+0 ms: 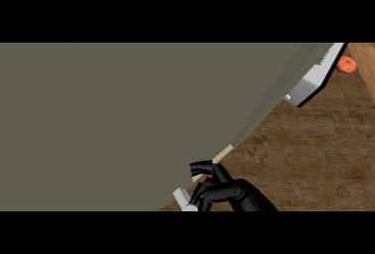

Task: Pick up the bottled water, place it into the cabinet and close the cabinet

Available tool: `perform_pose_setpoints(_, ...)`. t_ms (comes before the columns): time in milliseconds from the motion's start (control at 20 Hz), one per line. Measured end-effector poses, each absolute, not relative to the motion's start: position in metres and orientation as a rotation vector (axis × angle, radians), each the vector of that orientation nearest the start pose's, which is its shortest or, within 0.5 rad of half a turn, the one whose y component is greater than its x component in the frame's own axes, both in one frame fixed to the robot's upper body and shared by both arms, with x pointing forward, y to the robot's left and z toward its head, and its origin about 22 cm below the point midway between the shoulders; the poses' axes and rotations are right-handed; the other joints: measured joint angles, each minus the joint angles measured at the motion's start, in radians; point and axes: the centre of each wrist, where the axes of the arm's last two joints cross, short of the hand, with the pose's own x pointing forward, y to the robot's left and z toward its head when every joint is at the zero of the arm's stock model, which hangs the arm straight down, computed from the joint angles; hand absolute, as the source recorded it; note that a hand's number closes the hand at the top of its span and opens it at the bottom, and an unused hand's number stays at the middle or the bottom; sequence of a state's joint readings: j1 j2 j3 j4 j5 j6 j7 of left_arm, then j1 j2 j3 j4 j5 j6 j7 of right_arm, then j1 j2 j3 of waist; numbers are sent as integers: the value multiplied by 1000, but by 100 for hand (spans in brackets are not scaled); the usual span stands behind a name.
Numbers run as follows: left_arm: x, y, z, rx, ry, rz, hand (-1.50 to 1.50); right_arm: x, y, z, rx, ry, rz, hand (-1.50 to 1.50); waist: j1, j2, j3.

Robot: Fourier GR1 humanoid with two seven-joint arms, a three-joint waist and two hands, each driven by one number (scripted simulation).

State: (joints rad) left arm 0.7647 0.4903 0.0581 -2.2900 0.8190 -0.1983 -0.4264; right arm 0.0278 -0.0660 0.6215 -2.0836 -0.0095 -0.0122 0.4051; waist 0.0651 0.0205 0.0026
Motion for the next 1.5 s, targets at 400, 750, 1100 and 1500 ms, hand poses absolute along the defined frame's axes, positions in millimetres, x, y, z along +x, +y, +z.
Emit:
perform_pose_setpoints(400, 54, 342, 101, -363, -1977, 220, -150, 226, -96, 131, 562, -1559, 379, 150, -11, -3, 0)
perform_pose_setpoints(750, 36, 365, 105, -346, -1990, 237, -150, 291, -102, 154, 668, -1594, 337, 150, -25, -15, -2)
perform_pose_setpoints(1100, 24, 374, 110, -337, -2001, 247, -150, 340, -109, 153, 708, -1590, 392, 150, -37, -24, -1)
perform_pose_setpoints(1500, 14, 380, 116, -335, -1995, 247, -150, 359, -108, 148, 753, -1565, 476, 150, -51, -43, 12)
